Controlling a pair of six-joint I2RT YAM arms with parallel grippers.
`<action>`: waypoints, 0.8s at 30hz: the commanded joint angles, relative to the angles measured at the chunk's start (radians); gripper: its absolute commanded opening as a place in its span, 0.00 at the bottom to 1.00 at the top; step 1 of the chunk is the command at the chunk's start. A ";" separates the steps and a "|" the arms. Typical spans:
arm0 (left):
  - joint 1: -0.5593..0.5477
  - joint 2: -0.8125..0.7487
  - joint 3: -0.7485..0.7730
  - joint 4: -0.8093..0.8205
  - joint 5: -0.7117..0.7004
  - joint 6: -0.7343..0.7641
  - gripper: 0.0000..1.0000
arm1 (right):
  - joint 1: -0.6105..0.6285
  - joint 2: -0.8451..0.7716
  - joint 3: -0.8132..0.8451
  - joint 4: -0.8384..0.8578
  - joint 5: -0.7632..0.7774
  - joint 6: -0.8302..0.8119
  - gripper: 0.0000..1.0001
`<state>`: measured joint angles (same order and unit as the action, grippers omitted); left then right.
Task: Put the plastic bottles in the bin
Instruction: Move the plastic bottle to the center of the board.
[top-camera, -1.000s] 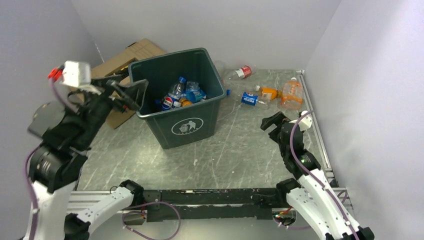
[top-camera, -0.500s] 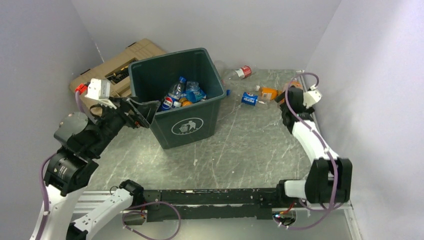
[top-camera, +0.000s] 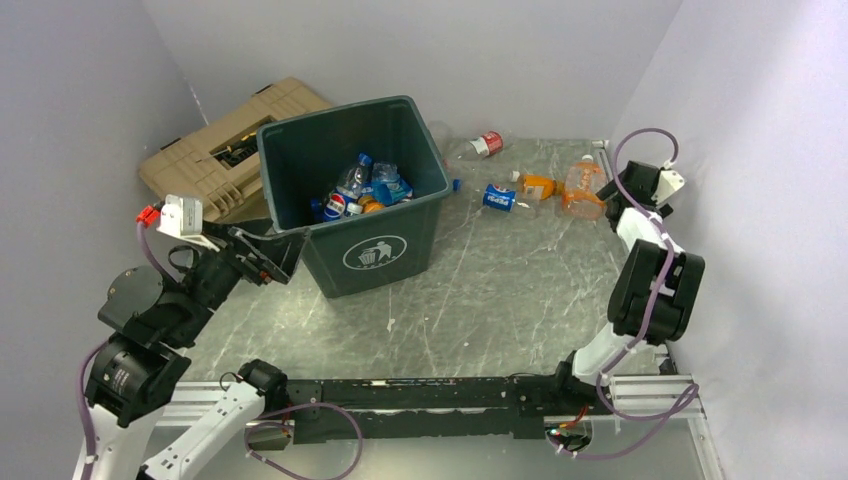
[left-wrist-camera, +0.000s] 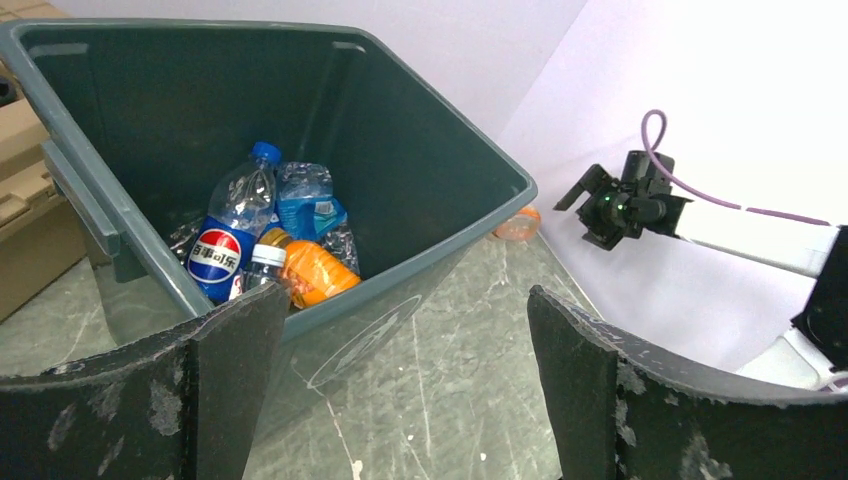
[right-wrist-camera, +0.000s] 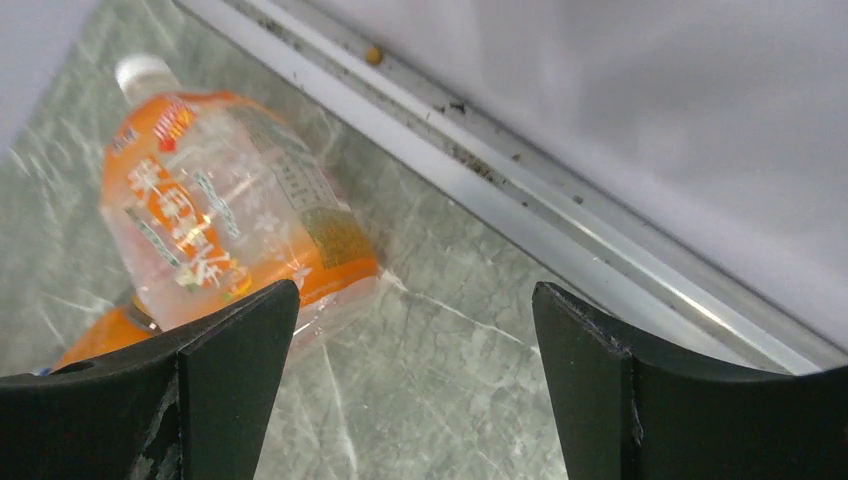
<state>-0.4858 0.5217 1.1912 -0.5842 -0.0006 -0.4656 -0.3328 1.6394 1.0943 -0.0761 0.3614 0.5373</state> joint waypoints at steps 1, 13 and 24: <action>0.002 0.009 0.016 0.025 0.003 -0.011 0.96 | 0.008 0.079 0.073 0.072 -0.068 -0.033 0.91; 0.002 0.074 0.012 0.063 -0.044 0.000 0.95 | -0.029 0.229 0.130 0.179 -0.145 0.041 0.92; 0.001 0.105 0.004 0.068 -0.054 0.008 0.94 | -0.031 0.321 0.151 0.189 -0.279 0.043 0.82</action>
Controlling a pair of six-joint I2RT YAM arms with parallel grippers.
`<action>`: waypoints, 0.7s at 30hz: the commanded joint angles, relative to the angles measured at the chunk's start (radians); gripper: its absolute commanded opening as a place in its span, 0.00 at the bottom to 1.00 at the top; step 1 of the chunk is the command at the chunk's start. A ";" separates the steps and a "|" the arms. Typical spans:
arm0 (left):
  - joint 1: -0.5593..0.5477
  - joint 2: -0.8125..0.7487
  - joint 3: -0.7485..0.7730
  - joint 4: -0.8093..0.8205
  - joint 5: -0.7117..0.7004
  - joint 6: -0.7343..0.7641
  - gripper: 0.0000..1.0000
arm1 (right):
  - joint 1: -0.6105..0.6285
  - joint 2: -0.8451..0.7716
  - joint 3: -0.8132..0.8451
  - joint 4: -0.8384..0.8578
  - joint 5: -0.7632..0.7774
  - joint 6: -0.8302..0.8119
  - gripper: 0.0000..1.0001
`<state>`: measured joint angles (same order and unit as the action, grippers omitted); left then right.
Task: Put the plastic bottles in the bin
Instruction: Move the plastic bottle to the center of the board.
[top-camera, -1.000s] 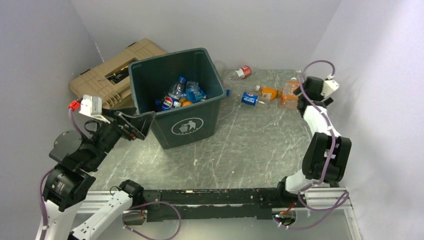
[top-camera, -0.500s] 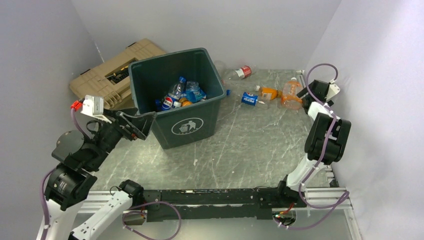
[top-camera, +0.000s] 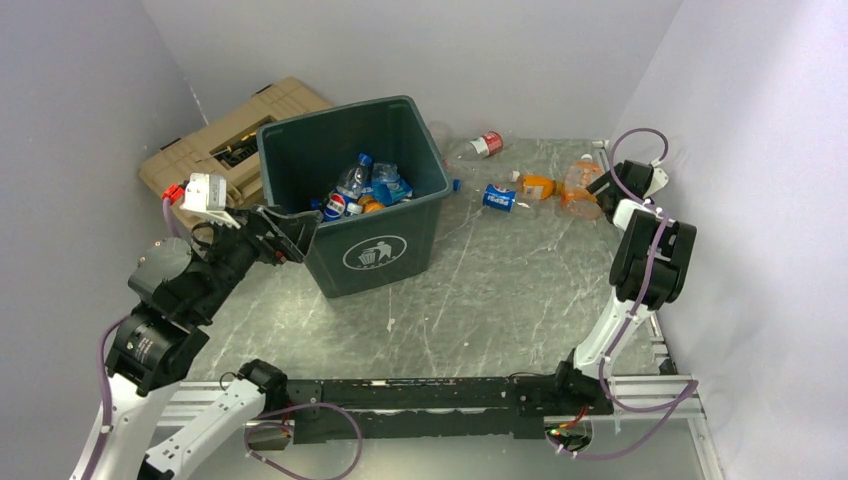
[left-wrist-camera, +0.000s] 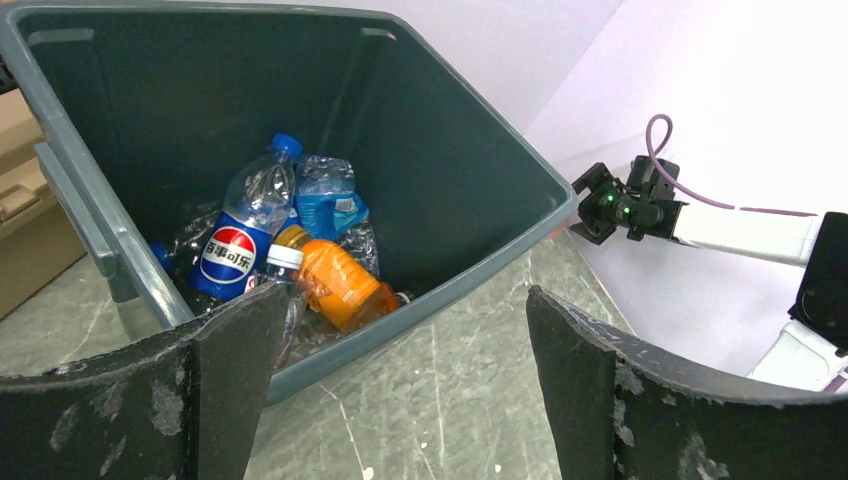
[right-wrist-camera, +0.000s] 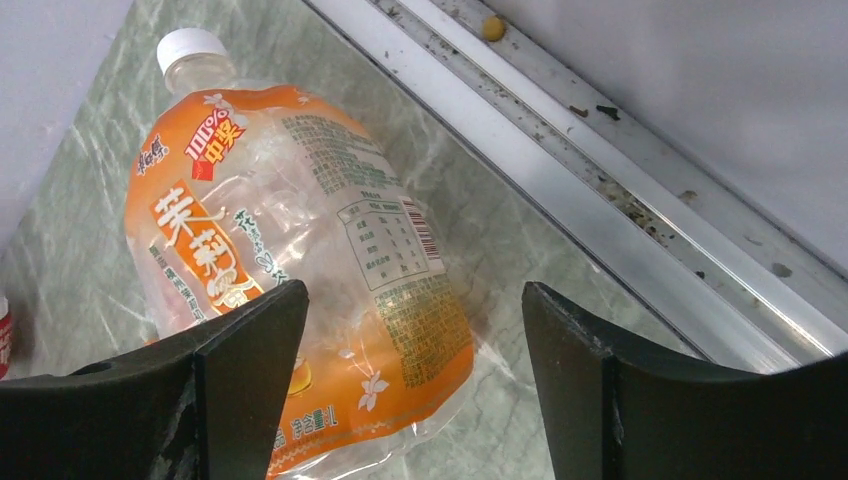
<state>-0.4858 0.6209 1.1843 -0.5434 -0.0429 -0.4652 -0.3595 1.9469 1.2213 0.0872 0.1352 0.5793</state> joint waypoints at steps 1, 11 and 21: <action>0.002 0.011 0.016 0.020 -0.012 0.008 0.94 | -0.004 0.010 0.013 0.033 -0.057 0.003 0.78; 0.002 -0.014 -0.001 0.013 0.006 -0.005 0.93 | -0.005 -0.059 -0.108 0.046 -0.062 0.028 0.50; 0.003 -0.081 -0.009 -0.027 0.005 -0.021 0.92 | 0.022 -0.198 -0.258 0.052 -0.030 0.090 0.35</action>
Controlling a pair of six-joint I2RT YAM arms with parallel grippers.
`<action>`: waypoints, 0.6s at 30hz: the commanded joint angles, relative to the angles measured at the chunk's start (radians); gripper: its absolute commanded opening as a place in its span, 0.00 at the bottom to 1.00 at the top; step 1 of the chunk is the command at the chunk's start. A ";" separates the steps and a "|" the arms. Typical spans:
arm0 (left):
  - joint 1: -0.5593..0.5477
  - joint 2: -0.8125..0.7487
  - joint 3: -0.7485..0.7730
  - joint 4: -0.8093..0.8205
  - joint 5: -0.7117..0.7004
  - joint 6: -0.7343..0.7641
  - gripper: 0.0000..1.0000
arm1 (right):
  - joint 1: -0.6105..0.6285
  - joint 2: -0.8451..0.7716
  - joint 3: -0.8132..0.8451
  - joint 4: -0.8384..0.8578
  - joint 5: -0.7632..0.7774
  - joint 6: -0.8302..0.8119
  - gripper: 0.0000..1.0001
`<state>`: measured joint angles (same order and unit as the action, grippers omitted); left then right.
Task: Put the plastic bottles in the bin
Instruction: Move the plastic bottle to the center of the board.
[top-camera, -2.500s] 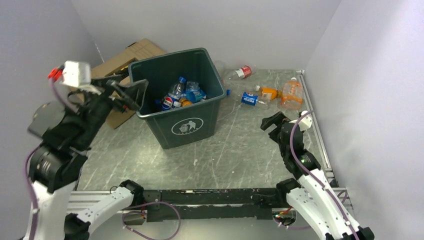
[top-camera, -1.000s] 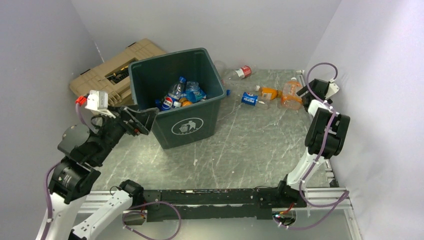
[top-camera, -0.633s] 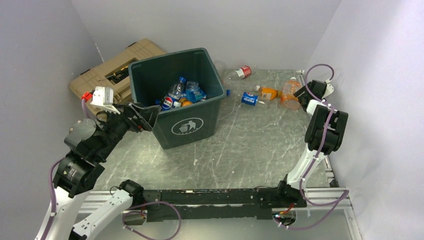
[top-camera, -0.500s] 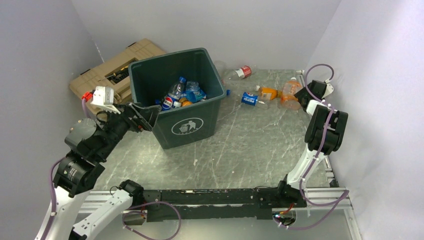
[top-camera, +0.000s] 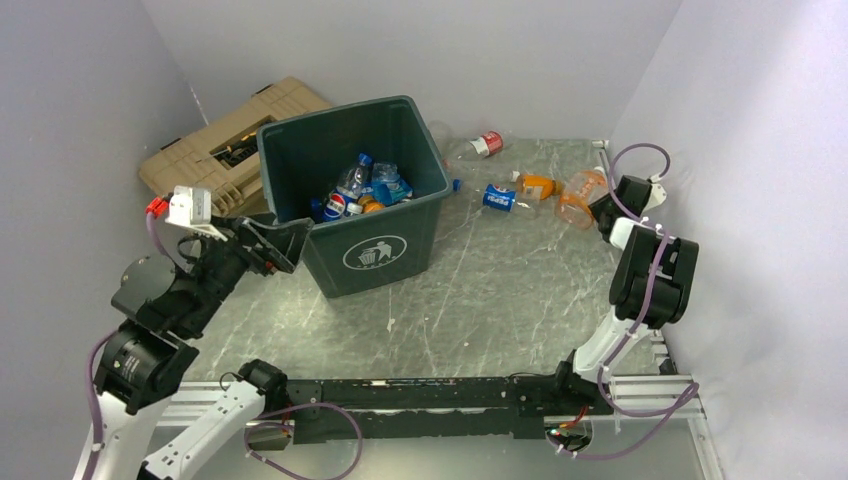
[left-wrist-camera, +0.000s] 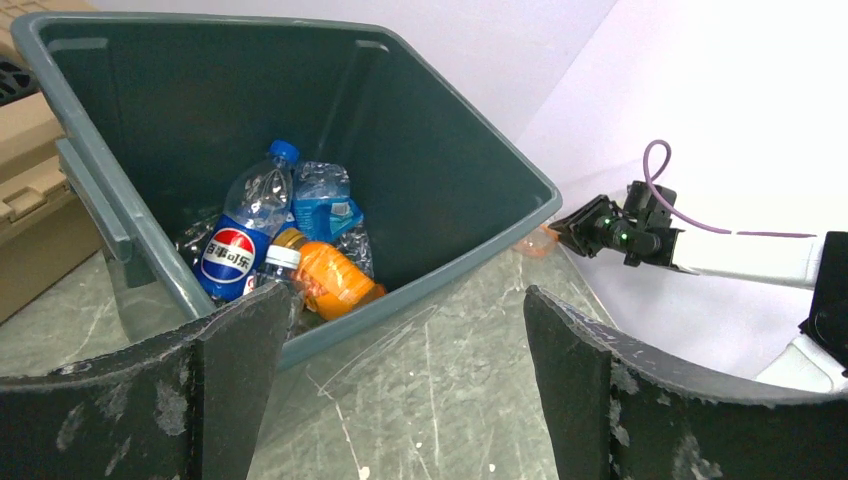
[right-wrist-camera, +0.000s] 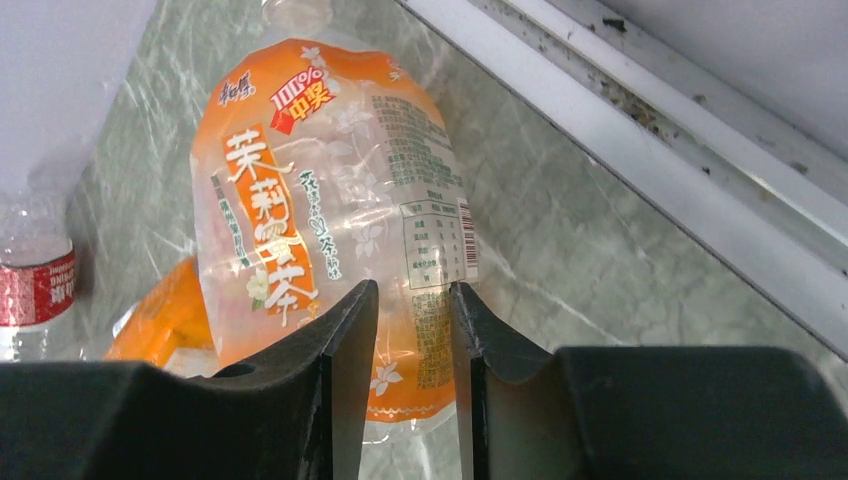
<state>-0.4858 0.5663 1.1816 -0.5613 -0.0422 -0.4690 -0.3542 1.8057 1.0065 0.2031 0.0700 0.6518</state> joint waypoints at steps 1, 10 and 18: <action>0.002 -0.035 -0.007 -0.010 0.004 -0.019 0.92 | 0.023 -0.071 -0.048 -0.084 0.045 0.024 0.34; 0.003 -0.072 -0.045 -0.025 0.029 -0.042 0.92 | 0.132 -0.170 -0.090 -0.334 0.135 0.132 0.32; 0.001 -0.100 -0.057 -0.037 0.033 -0.041 0.92 | 0.222 -0.353 -0.259 -0.333 0.193 0.198 0.34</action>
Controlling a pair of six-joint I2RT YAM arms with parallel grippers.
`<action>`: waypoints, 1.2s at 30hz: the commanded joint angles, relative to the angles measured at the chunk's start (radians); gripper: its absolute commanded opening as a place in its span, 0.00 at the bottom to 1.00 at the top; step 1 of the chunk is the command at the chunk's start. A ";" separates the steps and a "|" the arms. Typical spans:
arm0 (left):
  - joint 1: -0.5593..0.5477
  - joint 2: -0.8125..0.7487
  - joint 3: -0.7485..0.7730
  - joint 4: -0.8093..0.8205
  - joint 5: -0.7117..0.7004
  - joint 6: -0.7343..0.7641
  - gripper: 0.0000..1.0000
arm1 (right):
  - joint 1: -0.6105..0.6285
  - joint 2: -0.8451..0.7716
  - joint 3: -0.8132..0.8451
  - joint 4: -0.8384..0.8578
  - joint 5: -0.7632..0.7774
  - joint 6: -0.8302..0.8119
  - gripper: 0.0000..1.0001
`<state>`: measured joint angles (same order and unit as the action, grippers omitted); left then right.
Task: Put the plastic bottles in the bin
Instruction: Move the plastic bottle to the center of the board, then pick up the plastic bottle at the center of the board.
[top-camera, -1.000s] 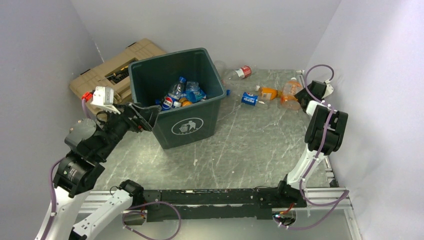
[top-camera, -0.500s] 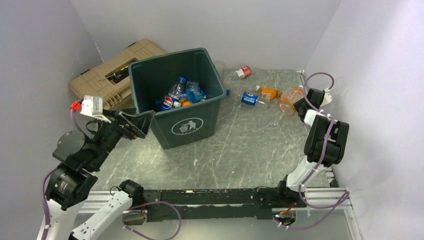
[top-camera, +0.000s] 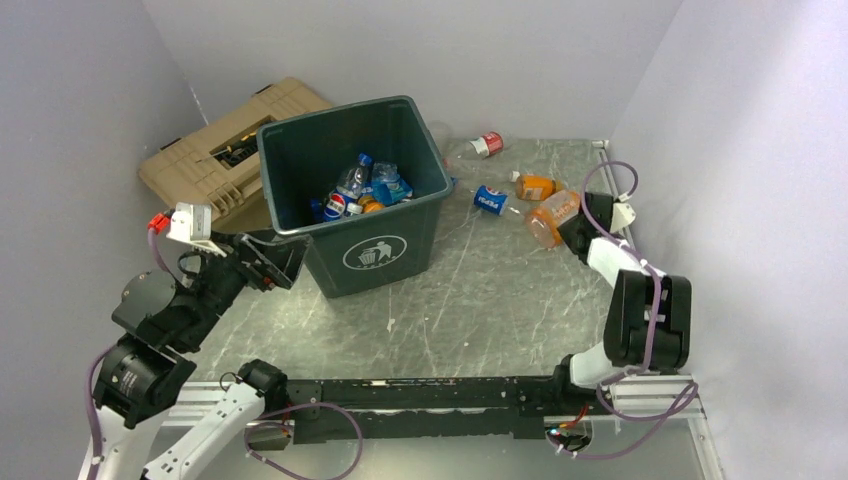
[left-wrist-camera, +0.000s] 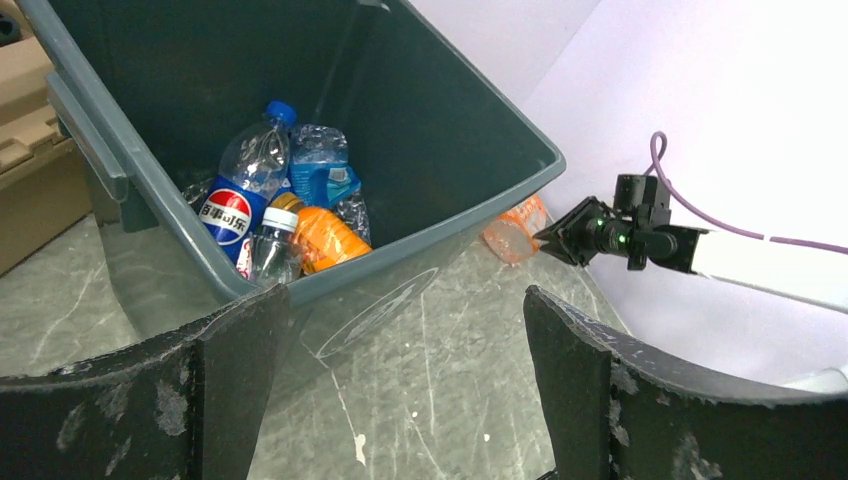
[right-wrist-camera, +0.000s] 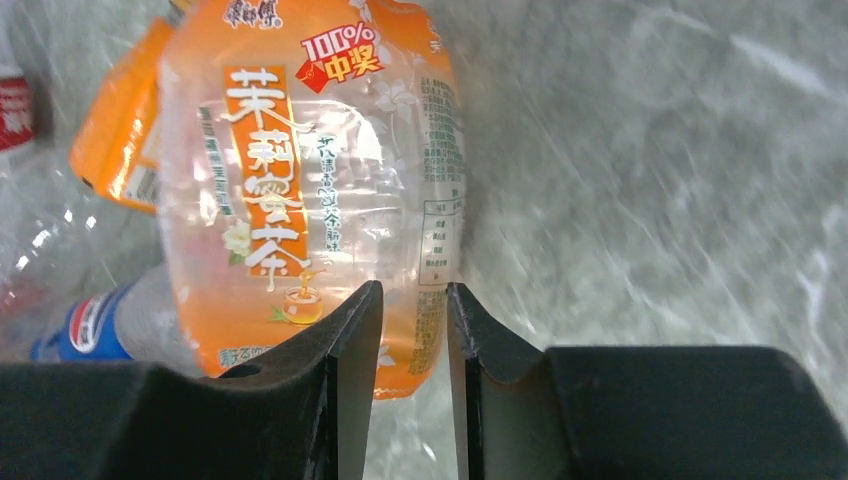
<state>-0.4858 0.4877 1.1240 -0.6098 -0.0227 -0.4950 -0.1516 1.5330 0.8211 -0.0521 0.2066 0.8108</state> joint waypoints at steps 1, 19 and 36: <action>0.002 -0.024 -0.001 0.012 0.013 -0.013 0.92 | 0.029 -0.106 -0.085 -0.082 0.069 0.040 0.35; 0.002 -0.013 0.019 -0.001 0.011 0.020 0.93 | 0.012 0.098 0.324 -0.178 0.202 -0.062 0.93; 0.002 -0.029 -0.062 0.077 -0.077 0.011 0.91 | -0.071 0.385 0.518 -0.135 0.155 -0.042 0.87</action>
<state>-0.4858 0.4683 1.0615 -0.5896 -0.0708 -0.4839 -0.2230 1.9121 1.3003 -0.2382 0.3748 0.7532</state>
